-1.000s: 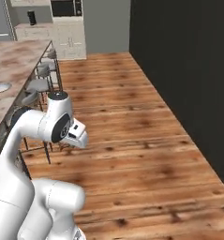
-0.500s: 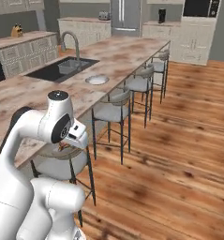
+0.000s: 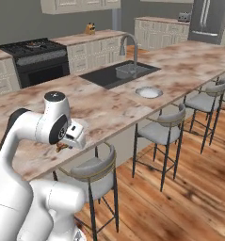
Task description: Take the chicken drumsticks from the pan and place one on each plate on the dining counter.
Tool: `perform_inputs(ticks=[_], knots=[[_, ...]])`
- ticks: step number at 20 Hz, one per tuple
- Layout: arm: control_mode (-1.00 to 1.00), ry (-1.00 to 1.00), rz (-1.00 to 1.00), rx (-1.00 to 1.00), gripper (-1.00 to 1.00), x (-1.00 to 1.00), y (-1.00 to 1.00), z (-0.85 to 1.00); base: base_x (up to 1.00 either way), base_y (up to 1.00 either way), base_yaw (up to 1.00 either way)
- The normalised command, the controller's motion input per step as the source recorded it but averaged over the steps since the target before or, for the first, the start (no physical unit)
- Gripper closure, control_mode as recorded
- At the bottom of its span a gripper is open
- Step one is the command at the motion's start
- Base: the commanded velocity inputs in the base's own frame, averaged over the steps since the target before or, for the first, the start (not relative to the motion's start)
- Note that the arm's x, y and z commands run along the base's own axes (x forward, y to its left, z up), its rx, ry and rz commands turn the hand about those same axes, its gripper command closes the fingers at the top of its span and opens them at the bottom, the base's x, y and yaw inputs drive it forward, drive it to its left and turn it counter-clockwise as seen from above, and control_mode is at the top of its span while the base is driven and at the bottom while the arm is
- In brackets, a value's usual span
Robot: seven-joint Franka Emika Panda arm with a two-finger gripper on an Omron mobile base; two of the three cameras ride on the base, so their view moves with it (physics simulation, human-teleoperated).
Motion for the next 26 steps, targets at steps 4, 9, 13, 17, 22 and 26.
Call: perform_inputs(ticks=[4,9,13,17,22,26], knots=[[1.0,0.0,0.0,0.0,1.0,0.0,0.0,0.0,1.0,-0.04,0.26],[1.0,0.0,0.0,0.0,1.0,0.0,0.0,0.0,0.51,-0.06,0.07],[1.0,0.0,0.0,0.0,1.0,0.0,0.0,0.0,0.0,0.0,0.0],[1.0,0.0,0.0,0.0,1.0,0.0,0.0,0.0,0.0,0.0,0.0],[1.0,0.0,0.0,0.0,1.0,0.0,0.0,0.0,0.0,0.0,0.0],[-1.0,0.07,-0.01,-0.02,1.0,0.35,0.1,-0.15,0.0,0.0,0.0]])
